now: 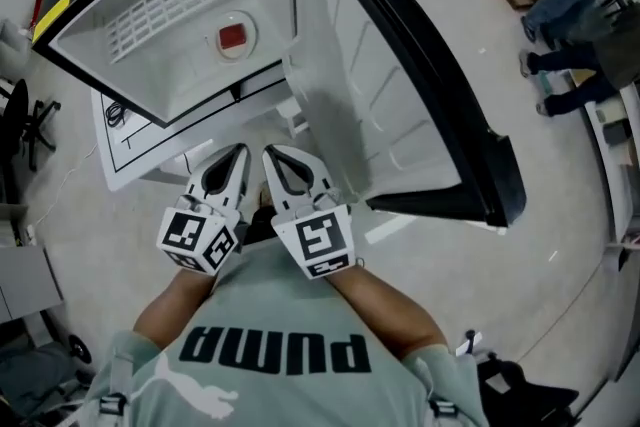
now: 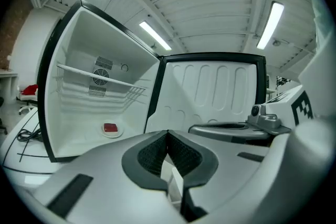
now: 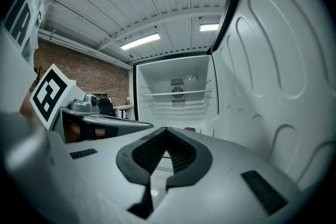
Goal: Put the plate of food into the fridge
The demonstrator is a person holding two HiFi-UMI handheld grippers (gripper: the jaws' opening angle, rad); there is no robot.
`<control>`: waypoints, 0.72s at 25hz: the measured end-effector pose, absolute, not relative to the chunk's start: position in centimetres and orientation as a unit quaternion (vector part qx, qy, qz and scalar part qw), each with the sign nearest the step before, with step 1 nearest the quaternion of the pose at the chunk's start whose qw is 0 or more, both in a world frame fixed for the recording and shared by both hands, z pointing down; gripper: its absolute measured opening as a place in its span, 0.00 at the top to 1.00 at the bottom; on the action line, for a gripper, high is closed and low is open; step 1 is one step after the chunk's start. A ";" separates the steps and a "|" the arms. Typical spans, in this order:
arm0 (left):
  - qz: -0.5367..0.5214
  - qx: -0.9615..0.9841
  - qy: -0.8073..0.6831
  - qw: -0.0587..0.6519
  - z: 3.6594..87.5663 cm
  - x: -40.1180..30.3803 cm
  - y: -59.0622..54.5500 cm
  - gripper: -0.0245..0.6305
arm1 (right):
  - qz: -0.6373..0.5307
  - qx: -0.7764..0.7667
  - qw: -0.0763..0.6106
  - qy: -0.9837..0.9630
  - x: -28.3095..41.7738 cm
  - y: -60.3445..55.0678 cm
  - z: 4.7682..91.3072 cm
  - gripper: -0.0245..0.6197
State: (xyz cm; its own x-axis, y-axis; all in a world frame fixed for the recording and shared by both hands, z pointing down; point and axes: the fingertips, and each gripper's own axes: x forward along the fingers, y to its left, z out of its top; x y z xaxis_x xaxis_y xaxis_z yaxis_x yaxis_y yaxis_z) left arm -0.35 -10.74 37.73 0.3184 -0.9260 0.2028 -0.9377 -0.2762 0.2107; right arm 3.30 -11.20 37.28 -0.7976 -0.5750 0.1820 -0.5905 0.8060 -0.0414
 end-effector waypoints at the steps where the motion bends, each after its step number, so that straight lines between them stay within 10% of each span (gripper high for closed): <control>1: 0.022 0.797 -0.586 0.145 37.8 -0.1 -10.0 0.96 | 0.049 0.305 0.079 -0.948 3.6 -10.5 37.5 0.95; 18: 0.042 0.791 -0.598 0.123 37.5 0.5 -2.1 0.96 | 0.042 0.291 0.065 -0.954 4.1 -4.5 37.3 0.95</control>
